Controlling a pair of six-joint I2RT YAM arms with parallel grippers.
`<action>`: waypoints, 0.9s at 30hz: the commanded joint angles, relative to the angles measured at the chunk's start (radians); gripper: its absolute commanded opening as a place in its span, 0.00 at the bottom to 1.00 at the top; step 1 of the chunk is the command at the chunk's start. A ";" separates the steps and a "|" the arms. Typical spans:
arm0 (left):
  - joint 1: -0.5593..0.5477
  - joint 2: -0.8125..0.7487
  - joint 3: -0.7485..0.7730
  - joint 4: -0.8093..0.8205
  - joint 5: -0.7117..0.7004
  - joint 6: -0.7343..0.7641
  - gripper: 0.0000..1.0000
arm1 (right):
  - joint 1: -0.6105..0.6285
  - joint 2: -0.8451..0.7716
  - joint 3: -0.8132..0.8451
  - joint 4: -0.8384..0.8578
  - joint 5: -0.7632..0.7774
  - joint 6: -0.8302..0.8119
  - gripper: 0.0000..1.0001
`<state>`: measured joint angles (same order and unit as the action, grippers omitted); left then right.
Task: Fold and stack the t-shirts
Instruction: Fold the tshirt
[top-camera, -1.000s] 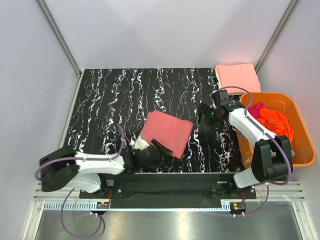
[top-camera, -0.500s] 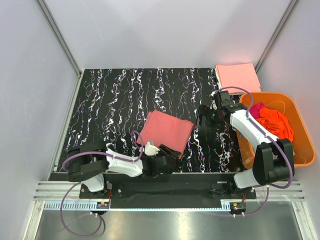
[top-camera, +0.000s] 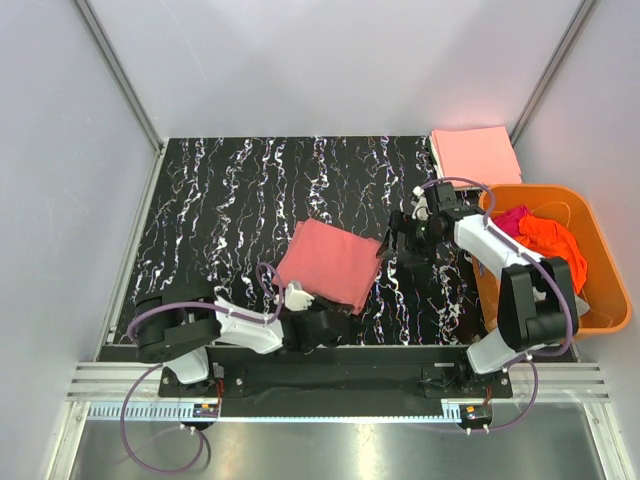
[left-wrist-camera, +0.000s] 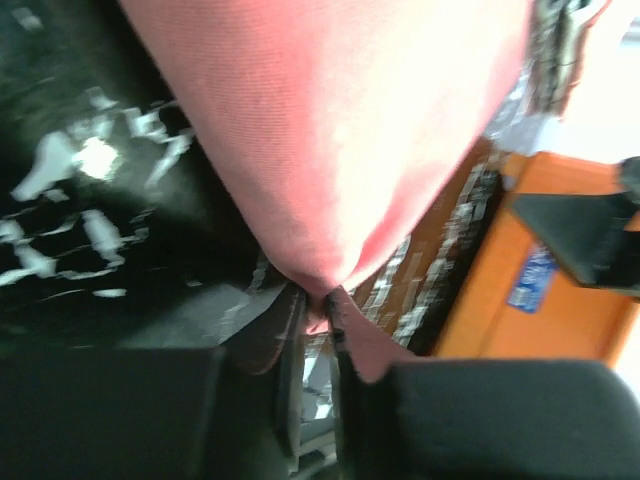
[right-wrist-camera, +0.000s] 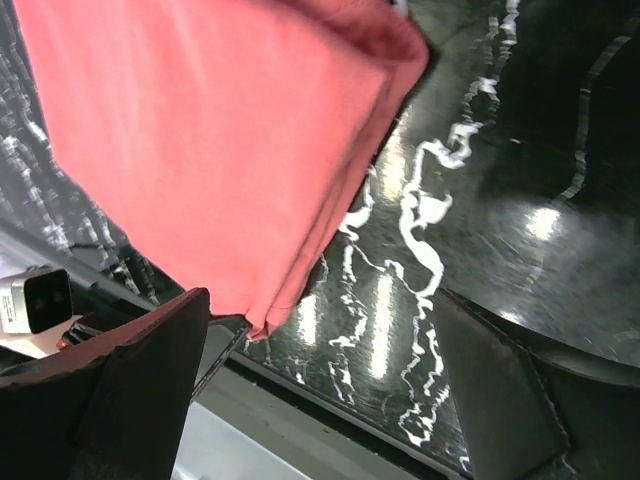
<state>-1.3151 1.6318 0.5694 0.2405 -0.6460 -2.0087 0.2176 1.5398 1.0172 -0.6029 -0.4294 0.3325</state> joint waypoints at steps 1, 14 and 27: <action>0.020 -0.055 0.017 0.079 -0.043 -0.130 0.13 | -0.011 0.048 -0.009 0.072 -0.135 -0.013 1.00; 0.057 -0.124 0.053 0.105 0.058 -0.093 0.08 | -0.050 0.149 -0.091 0.282 -0.327 0.100 1.00; 0.063 -0.201 0.046 0.051 0.058 -0.091 0.06 | -0.070 0.236 -0.141 0.468 -0.385 0.253 0.93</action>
<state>-1.2564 1.4635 0.5896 0.2749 -0.5800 -2.0075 0.1535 1.7630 0.8879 -0.2207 -0.7784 0.5297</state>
